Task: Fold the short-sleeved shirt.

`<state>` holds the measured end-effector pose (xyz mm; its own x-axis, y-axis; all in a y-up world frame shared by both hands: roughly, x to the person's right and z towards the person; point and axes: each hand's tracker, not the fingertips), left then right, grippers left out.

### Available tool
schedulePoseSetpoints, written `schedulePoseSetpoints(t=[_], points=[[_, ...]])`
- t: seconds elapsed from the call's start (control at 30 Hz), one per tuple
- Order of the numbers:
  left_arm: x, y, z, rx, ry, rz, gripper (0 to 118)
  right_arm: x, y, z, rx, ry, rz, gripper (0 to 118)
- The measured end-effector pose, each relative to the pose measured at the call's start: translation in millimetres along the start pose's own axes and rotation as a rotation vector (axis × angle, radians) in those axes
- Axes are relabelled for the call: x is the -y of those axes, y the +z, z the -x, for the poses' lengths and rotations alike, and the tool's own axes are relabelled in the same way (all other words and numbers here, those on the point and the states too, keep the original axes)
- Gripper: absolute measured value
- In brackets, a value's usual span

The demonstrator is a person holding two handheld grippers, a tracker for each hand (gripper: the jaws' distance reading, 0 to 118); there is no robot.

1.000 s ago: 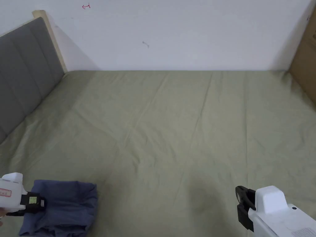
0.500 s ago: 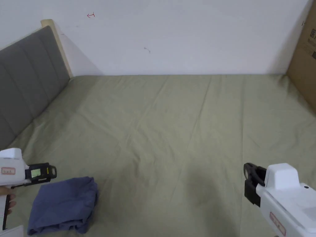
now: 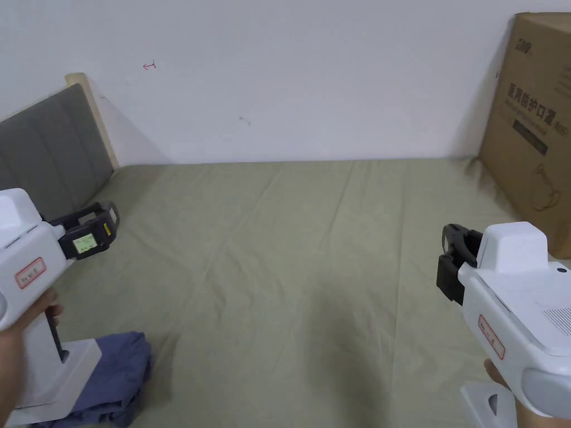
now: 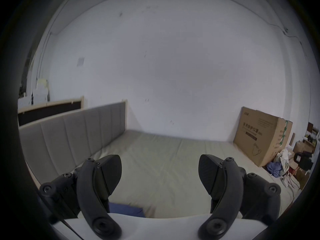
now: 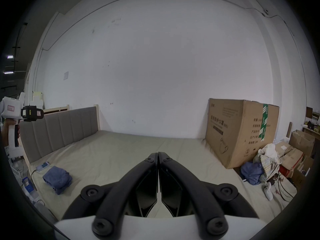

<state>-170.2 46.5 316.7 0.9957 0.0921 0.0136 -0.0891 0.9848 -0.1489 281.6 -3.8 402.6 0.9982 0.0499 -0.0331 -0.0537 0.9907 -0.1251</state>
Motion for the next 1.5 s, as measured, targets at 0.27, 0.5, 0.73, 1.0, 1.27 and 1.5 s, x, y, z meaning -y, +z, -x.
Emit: schedulePoseSetpoints(t=[0.27,0.5,0.73,1.0,1.27,1.5], points=[[34,17,-85,0.012,-0.061,-0.123,73,-14,13,-22,0.064,0.011,-0.058,0],[72,19,-120,0.118,-0.028,-0.156,0,-8,21,-33,0.098,0.000,-0.071,0],[83,19,-136,0.170,-0.092,-0.138,0,1,26,-36,0.111,-0.001,-0.058,0],[81,22,-141,0.183,-0.099,-0.151,0,2,28,-35,0.109,-0.003,-0.052,0],[80,24,-139,0.190,-0.080,-0.157,0,1,30,-34,0.109,-0.001,-0.055,0],[80,27,-142,0.193,-0.093,-0.161,0,1,31,-33,0.107,-0.002,-0.056,0]])
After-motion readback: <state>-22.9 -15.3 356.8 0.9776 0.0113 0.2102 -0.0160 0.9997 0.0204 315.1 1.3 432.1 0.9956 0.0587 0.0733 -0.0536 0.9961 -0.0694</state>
